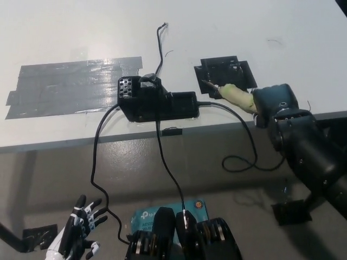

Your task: The robot uses its right hand to grab and lift the soldering gun kept on the middle of the table and puts it in its base

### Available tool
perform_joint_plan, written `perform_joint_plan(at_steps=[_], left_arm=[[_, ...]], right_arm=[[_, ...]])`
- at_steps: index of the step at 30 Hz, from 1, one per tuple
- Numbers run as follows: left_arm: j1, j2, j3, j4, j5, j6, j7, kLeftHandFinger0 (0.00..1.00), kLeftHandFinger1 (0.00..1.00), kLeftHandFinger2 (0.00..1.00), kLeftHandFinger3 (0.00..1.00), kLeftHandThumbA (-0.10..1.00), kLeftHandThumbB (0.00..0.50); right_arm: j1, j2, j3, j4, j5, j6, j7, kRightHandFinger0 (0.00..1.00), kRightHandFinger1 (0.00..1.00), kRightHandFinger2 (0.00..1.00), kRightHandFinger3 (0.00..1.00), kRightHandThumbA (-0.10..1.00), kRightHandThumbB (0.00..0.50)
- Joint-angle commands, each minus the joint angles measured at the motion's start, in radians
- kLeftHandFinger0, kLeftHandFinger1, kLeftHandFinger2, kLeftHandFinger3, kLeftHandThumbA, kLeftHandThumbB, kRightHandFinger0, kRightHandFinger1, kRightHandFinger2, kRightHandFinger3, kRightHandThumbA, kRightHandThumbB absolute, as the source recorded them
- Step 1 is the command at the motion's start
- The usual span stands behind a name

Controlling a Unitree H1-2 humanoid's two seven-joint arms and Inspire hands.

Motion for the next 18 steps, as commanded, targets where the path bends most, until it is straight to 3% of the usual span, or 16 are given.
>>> perform_joint_plan(at_steps=[1, 4, 6, 8, 10, 12, 15, 17, 18], left_arm=[[-0.01, 0.018, 0.001, -0.008, 0.008, -0.036, -0.025, 1.0, 1.0, 1.0, 1.0, 1.0, 0.5], [-0.011, 0.019, 0.0, -0.005, 0.012, -0.037, -0.025, 1.0, 1.0, 1.0, 1.0, 1.0, 0.5], [-0.012, 0.018, 0.001, -0.007, 0.012, -0.03, -0.024, 1.0, 1.0, 1.0, 1.0, 1.0, 0.5], [-0.01, 0.02, -0.005, -0.001, 0.018, -0.04, -0.029, 1.0, 1.0, 1.0, 1.0, 1.0, 0.5], [-0.008, 0.021, -0.006, 0.003, 0.02, -0.043, -0.03, 1.0, 1.0, 1.0, 1.0, 1.0, 0.5], [0.002, 0.02, -0.008, 0.001, 0.023, -0.047, -0.032, 1.0, 1.0, 1.0, 1.0, 1.0, 0.5], [0.017, 0.02, -0.008, -0.006, 0.026, -0.043, -0.036, 1.0, 1.0, 1.0, 1.0, 1.0, 0.5], [0.018, 0.02, -0.007, -0.006, 0.028, -0.044, -0.036, 1.0, 1.0, 1.0, 1.0, 1.0, 0.5], [0.018, 0.019, -0.005, -0.005, 0.028, -0.044, -0.038, 1.0, 1.0, 1.0, 1.0, 1.0, 0.5]], right_arm=[[-0.016, 0.004, -0.016, 0.062, -0.147, 0.027, -0.03, 0.0, 0.25, 0.62, 0.22, 0.05, 0.0], [0.012, -0.003, -0.033, 0.029, -0.175, 0.027, -0.123, 0.0, 0.19, 0.53, 0.09, 0.04, 0.0], [0.022, -0.005, -0.042, 0.025, -0.17, 0.027, -0.174, 0.0, 0.21, 0.55, 0.11, 0.01, 0.0], [0.035, -0.016, -0.044, 0.006, -0.156, 0.027, -0.186, 0.0, 0.22, 0.55, 0.2, 0.0, 0.0], [0.051, -0.026, -0.054, -0.021, -0.153, 0.027, -0.213, 0.0, 0.2, 0.53, 0.14, -0.04, 0.0], [0.075, -0.03, -0.084, -0.048, -0.12, 0.027, -0.253, 0.0, 0.17, 0.52, 0.2, -0.1, 0.0], [0.106, -0.04, -0.125, -0.098, -0.101, 0.008, -0.281, 0.0, 0.13, 0.5, 0.18, -0.1, 0.0], [0.112, -0.037, -0.161, -0.114, -0.073, 0.007, -0.285, 0.0, 0.1, 0.49, 0.27, -0.1, 0.0], [0.114, -0.033, -0.183, -0.124, -0.058, 0.01, -0.274, 0.0, 0.1, 0.48, 0.26, -0.1, 0.0]])
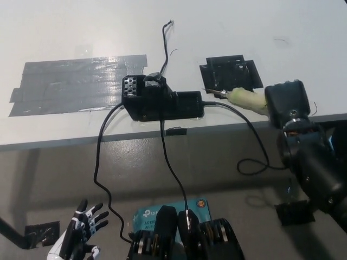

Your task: The robot uses its right hand to grab and lift the soldering gun kept on the middle of the table and puts it in its base

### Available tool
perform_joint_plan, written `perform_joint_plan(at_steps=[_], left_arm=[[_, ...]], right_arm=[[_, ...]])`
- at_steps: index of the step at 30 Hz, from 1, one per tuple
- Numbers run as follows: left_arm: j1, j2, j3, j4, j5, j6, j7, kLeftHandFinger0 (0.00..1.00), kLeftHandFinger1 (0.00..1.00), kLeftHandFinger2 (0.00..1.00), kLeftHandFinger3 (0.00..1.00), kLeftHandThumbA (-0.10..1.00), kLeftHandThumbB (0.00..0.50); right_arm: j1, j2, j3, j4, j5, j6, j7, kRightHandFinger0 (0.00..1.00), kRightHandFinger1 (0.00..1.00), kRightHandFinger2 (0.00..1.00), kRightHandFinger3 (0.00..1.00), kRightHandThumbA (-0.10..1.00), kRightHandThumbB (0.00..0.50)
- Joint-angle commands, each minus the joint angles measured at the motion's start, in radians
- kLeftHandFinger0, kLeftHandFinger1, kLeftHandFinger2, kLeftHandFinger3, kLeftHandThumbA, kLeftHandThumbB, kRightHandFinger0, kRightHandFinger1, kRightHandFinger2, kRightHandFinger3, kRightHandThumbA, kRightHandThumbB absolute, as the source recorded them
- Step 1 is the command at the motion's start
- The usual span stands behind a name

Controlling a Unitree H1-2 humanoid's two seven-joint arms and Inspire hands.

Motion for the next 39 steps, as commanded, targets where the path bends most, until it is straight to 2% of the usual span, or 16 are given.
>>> perform_joint_plan(at_steps=[1, 2, 4, 5, 8, 10, 13, 15, 23, 24, 28, 30, 34, 36, 38, 39], left_arm=[[0.005, 0.019, -0.003, -0.011, 0.015, -0.045, -0.021, 1.0, 1.0, 1.0, 1.0, 1.0, 0.5], [0.003, 0.018, -0.004, -0.008, 0.017, -0.047, -0.021, 1.0, 1.0, 1.0, 1.0, 1.0, 0.5], [0.007, 0.018, -0.005, -0.012, 0.022, -0.048, -0.021, 1.0, 1.0, 1.0, 1.0, 1.0, 0.5], [0.009, 0.019, -0.005, -0.012, 0.022, -0.049, -0.021, 1.0, 1.0, 1.0, 1.0, 1.0, 0.5], [0.009, 0.019, 0.0, -0.004, 0.016, -0.051, -0.026, 1.0, 1.0, 1.0, 1.0, 1.0, 0.5], [0.01, 0.017, 0.0, -0.009, 0.019, -0.047, -0.022, 1.0, 1.0, 1.0, 1.0, 1.0, 0.5], [0.006, 0.013, -0.002, -0.01, 0.023, -0.041, -0.017, 1.0, 1.0, 1.0, 1.0, 1.0, 0.5], [0.005, 0.016, -0.001, -0.007, 0.021, -0.045, -0.023, 1.0, 1.0, 1.0, 1.0, 1.0, 0.5], [0.012, 0.013, -0.003, 0.003, 0.019, -0.052, -0.029, 1.0, 1.0, 1.0, 1.0, 1.0, 0.5], [0.013, 0.013, -0.003, 0.003, 0.019, -0.052, -0.029, 1.0, 1.0, 1.0, 1.0, 1.0, 0.5], [0.018, 0.008, -0.005, -0.004, 0.022, -0.044, -0.027, 1.0, 1.0, 1.0, 1.0, 1.0, 0.5], [0.017, 0.008, -0.004, 0.0, 0.023, -0.05, -0.03, 1.0, 1.0, 1.0, 1.0, 1.0, 0.5], [0.022, 0.005, -0.007, 0.0, 0.029, -0.053, -0.029, 1.0, 1.0, 1.0, 1.0, 1.0, 0.5], [0.021, 0.003, -0.006, 0.0, 0.025, -0.057, -0.031, 1.0, 1.0, 1.0, 1.0, 1.0, 0.5], [0.019, 0.003, -0.005, 0.002, 0.022, -0.058, -0.034, 1.0, 1.0, 1.0, 1.0, 1.0, 0.5], [0.019, 0.006, -0.005, 0.005, 0.024, -0.064, -0.036, 1.0, 1.0, 1.0, 1.0, 1.0, 0.5]], right_arm=[[-0.014, -0.028, -0.086, -0.055, 0.064, -0.007, -0.064, 0.0, 0.13, 0.5, 0.31, -0.1, 0.0], [-0.012, -0.024, -0.114, -0.061, 0.078, -0.013, -0.091, 0.0, 0.1, 0.46, 0.28, -0.1, 0.0], [-0.008, -0.021, -0.159, -0.075, 0.107, -0.044, -0.132, 0.0, 0.06, 0.41, 0.27, 0.11, 0.0], [-0.007, -0.018, -0.165, -0.074, 0.106, -0.048, -0.132, 0.0, 0.06, 0.41, 0.27, 0.12, 0.0], [-0.01, -0.018, -0.203, -0.085, 0.133, -0.103, -0.187, 0.0, 0.04, 0.44, 0.18, -0.08, 0.0], [-0.034, -0.021, -0.221, -0.105, 0.142, -0.106, -0.169, 0.0, 0.13, 0.58, 0.22, -0.1, 0.0], [-0.051, -0.017, -0.248, -0.117, 0.162, -0.11, -0.167, 0.0, 0.15, 0.57, 0.49, -0.1, 0.0], [-0.075, -0.023, -0.247, -0.128, 0.158, -0.14, -0.185, 0.0, 0.16, 0.57, 0.57, -0.1, 0.0], [-0.108, -0.039, -0.214, -0.179, 0.141, -0.221, -0.194, 0.0, 0.15, 0.55, 0.58, -0.1, 0.017], [-0.107, -0.039, -0.214, -0.182, 0.141, -0.224, -0.195, 0.0, 0.14, 0.54, 0.57, -0.1, 0.007], [-0.117, -0.021, -0.214, -0.191, 0.151, -0.229, -0.176, 0.0, 0.05, 0.42, 0.28, -0.1, 0.005], [-0.123, -0.016, -0.212, -0.196, 0.16, -0.232, -0.149, 0.0, 0.05, 0.41, 0.28, -0.1, 0.0], [-0.13, -0.006, -0.188, -0.217, 0.145, -0.229, -0.118, 0.0, 0.05, 0.42, 0.1, -0.1, 0.0], [-0.138, -0.002, -0.18, -0.217, 0.148, -0.244, -0.125, 0.0, 0.05, 0.43, 0.09, -0.1, 0.0], [-0.15, 0.0, -0.168, -0.213, 0.137, -0.242, -0.125, 0.0, 0.07, 0.47, 0.16, -0.07, 0.0], [-0.163, 0.008, -0.165, -0.212, 0.135, -0.234, -0.121, 0.0, 0.11, 0.51, 0.27, 0.02, 0.0]])
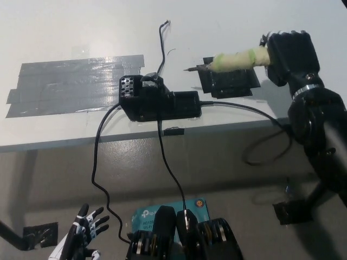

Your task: The robot uses its right hand to grab and lift the soldering gun kept on the middle of the table and puts it in its base

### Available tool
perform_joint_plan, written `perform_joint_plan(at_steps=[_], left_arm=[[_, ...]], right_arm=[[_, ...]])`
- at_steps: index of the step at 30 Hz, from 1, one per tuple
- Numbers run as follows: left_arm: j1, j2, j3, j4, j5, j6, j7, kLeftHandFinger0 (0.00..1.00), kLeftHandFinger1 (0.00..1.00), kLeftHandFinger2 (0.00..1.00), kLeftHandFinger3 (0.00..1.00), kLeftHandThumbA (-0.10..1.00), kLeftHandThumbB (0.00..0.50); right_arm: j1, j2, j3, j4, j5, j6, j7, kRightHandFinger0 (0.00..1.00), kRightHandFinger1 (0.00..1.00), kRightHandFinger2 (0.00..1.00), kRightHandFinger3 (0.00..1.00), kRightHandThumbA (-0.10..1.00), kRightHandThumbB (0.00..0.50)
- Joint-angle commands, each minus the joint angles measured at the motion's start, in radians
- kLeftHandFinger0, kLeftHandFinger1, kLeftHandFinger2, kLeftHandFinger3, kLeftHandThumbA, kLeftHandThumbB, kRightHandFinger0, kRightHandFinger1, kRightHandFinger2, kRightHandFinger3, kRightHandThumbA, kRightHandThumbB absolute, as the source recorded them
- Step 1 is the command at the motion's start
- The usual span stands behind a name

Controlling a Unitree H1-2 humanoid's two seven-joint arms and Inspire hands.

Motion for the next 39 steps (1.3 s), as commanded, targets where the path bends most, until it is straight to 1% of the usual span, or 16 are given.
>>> perform_joint_plan(at_steps=[1, 3, 4, 6, 9, 10, 13, 16, 20, 21, 22, 24, 26, 30, 36, 39], left_arm=[[0.006, 0.008, -0.005, -0.004, 0.007, -0.041, -0.018, 1.0, 1.0, 1.0, 1.0, 1.0, 0.5], [0.006, 0.008, -0.004, -0.006, 0.004, -0.036, -0.018, 1.0, 1.0, 1.0, 1.0, 1.0, 0.5], [0.012, 0.007, -0.004, -0.005, 0.003, -0.034, -0.018, 1.0, 1.0, 1.0, 1.0, 1.0, 0.5], [0.017, 0.009, -0.004, -0.005, 0.006, -0.037, -0.017, 1.0, 1.0, 1.0, 1.0, 1.0, 0.5], [0.014, 0.012, -0.003, 0.005, 0.006, -0.041, -0.02, 1.0, 1.0, 1.0, 1.0, 1.0, 0.5], [0.013, 0.012, -0.002, 0.006, 0.004, -0.041, -0.021, 1.0, 1.0, 1.0, 1.0, 1.0, 0.5], [0.019, 0.012, -0.002, 0.0, 0.008, -0.039, -0.016, 1.0, 1.0, 1.0, 1.0, 1.0, 0.5], [0.02, 0.014, 0.001, 0.006, 0.006, -0.046, -0.019, 1.0, 1.0, 1.0, 1.0, 1.0, 0.5], [0.022, 0.014, 0.002, 0.001, 0.005, -0.041, -0.016, 1.0, 1.0, 1.0, 1.0, 1.0, 0.5], [0.021, 0.014, 0.003, -0.002, 0.005, -0.041, -0.015, 1.0, 1.0, 1.0, 1.0, 1.0, 0.5], [0.019, 0.015, 0.003, -0.003, 0.005, -0.043, -0.016, 1.0, 1.0, 1.0, 1.0, 1.0, 0.5], [0.019, 0.019, 0.006, -0.007, 0.006, -0.039, -0.015, 1.0, 1.0, 1.0, 1.0, 1.0, 0.5], [0.017, 0.019, 0.004, -0.001, 0.008, -0.042, -0.016, 1.0, 1.0, 1.0, 1.0, 1.0, 0.5], [0.02, 0.017, 0.002, -0.003, 0.006, -0.037, -0.017, 1.0, 1.0, 1.0, 1.0, 1.0, 0.5], [0.025, 0.018, 0.008, 0.001, -0.001, -0.048, -0.021, 1.0, 1.0, 1.0, 1.0, 1.0, 0.5], [0.023, 0.017, 0.015, -0.001, -0.007, -0.042, -0.018, 1.0, 1.0, 1.0, 1.0, 1.0, 0.5]], right_arm=[[-0.104, 0.011, 0.003, -0.035, 0.005, -0.027, 0.013, 0.0, 0.11, 0.51, 0.38, -0.05, 0.0], [-0.112, 0.016, -0.003, -0.031, 0.018, -0.033, 0.016, 0.0, 0.05, 0.44, 0.42, -0.1, 0.0], [-0.116, 0.022, -0.003, -0.032, 0.019, -0.029, 0.024, 0.0, 0.02, 0.41, 0.5, -0.1, 0.0], [-0.12, 0.031, -0.008, -0.026, 0.025, -0.03, 0.016, 0.0, 0.0, 0.34, 0.43, -0.06, 0.0], [-0.135, 0.033, -0.008, -0.022, 0.023, -0.034, 0.006, 0.0, 0.0, 0.32, 0.11, 0.1, 0.0], [-0.138, 0.033, -0.007, -0.022, 0.022, -0.029, 0.012, 0.0, 0.0, 0.33, 0.12, 0.1, 0.0], [-0.139, 0.033, -0.009, -0.04, 0.027, -0.025, 0.024, 0.0, 0.0, 0.34, 0.15, -0.1, 0.0], [-0.139, 0.034, -0.009, -0.04, 0.023, -0.027, 0.017, 0.0, 0.0, 0.36, 0.16, -0.09, 0.0], [-0.135, 0.027, -0.018, -0.055, 0.041, -0.039, 0.03, 0.0, 0.0, 0.38, 0.27, -0.04, 0.0], [-0.132, 0.019, -0.021, -0.068, 0.051, -0.049, 0.042, 0.0, 0.0, 0.36, 0.48, -0.07, 0.0], [-0.134, 0.017, -0.021, -0.07, 0.053, -0.048, 0.05, 0.0, 0.0, 0.32, 0.48, -0.06, 0.0], [-0.131, 0.008, -0.021, -0.075, 0.058, -0.064, 0.052, 0.0, 0.0, 0.27, 0.62, -0.1, 0.0], [-0.122, -0.003, -0.026, -0.084, 0.072, -0.081, 0.053, 0.0, 0.0, 0.24, 0.46, -0.1, 0.0], [-0.11, -0.014, -0.029, -0.108, 0.079, -0.083, 0.067, 0.0, 0.0, 0.24, 0.32, -0.1, 0.001], [-0.1, -0.016, -0.034, -0.13, 0.098, -0.111, 0.055, 0.0, 0.0, 0.26, 0.29, -0.1, 0.0], [-0.098, -0.018, -0.033, -0.14, 0.098, -0.108, 0.067, 0.0, 0.0, 0.29, 0.05, -0.1, 0.0]])
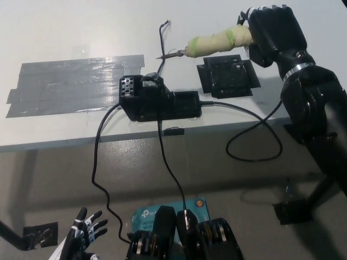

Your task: The robot uses its right hand to grab and lift the soldering gun kept on the middle of the table and puts it in its base

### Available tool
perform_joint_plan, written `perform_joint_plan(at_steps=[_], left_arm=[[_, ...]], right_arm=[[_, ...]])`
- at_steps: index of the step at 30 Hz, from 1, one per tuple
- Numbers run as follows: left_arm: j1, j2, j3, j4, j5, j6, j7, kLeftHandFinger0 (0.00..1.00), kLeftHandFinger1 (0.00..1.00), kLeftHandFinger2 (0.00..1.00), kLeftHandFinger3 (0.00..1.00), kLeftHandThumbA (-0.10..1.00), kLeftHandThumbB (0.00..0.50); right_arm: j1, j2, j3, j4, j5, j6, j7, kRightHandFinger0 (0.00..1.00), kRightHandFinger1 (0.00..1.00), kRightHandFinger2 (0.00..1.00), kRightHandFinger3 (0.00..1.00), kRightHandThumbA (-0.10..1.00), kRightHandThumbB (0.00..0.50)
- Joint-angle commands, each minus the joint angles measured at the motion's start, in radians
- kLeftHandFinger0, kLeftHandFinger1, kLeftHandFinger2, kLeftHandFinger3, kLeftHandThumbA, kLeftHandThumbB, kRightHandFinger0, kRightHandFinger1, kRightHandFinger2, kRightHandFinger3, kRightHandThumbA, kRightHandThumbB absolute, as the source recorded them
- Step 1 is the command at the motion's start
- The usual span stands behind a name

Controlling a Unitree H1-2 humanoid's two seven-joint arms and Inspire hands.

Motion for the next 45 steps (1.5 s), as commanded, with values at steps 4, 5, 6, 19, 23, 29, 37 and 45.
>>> perform_joint_plan(at_steps=[4, 5, 6, 19, 23, 29, 37, 45], left_arm=[[0.008, 0.019, 0.005, -0.017, 0.003, -0.027, -0.017, 1.0, 1.0, 1.0, 1.0, 1.0, 0.5], [0.008, 0.019, 0.005, -0.016, 0.003, -0.028, -0.017, 1.0, 1.0, 1.0, 1.0, 1.0, 0.5], [0.007, 0.019, 0.005, -0.017, 0.002, -0.023, -0.017, 1.0, 1.0, 1.0, 1.0, 1.0, 0.5], [-0.001, 0.013, -0.002, -0.024, 0.006, -0.019, -0.013, 1.0, 1.0, 1.0, 1.0, 1.0, 0.5], [-0.014, 0.018, -0.007, -0.022, 0.004, -0.021, -0.023, 1.0, 1.0, 1.0, 1.0, 1.0, 0.5], [-0.013, 0.02, -0.011, -0.029, 0.005, -0.013, -0.023, 1.0, 1.0, 1.0, 1.0, 1.0, 0.5], [-0.016, 0.016, -0.007, -0.017, -0.005, -0.014, -0.026, 1.0, 1.0, 1.0, 1.0, 1.0, 0.5], [-0.02, 0.02, -0.011, -0.013, 0.001, -0.015, -0.027, 1.0, 1.0, 1.0, 1.0, 1.0, 0.5]], right_arm=[[-0.029, -0.025, -0.027, -0.052, 0.028, -0.043, -0.001, 0.0, 0.0, 0.37, 0.04, -0.1, 0.0], [-0.028, -0.025, -0.03, -0.053, 0.034, -0.044, 0.0, 0.0, 0.0, 0.41, 0.05, -0.1, 0.002], [-0.026, -0.023, -0.032, -0.048, 0.037, -0.044, -0.001, 0.0, 0.0, 0.43, 0.11, -0.1, 0.0], [-0.029, -0.023, -0.007, -0.006, -0.02, -0.023, -0.014, 0.0, 0.0, 0.28, 0.23, -0.1, 0.136], [-0.028, -0.031, -0.01, 0.008, -0.03, -0.022, -0.027, 0.0, 0.0, 0.29, 0.09, -0.1, 0.154], [-0.013, -0.032, 0.0, -0.001, -0.037, -0.033, -0.021, 0.0, 0.0, 0.35, 0.05, -0.1, 0.047], [-0.006, -0.019, 0.014, -0.035, -0.018, -0.042, 0.031, 0.0, 0.1, 0.5, 0.3, -0.1, 0.183], [-0.006, -0.015, 0.011, -0.025, -0.019, -0.053, 0.018, 0.0, 0.07, 0.46, 0.38, -0.1, 0.168]])
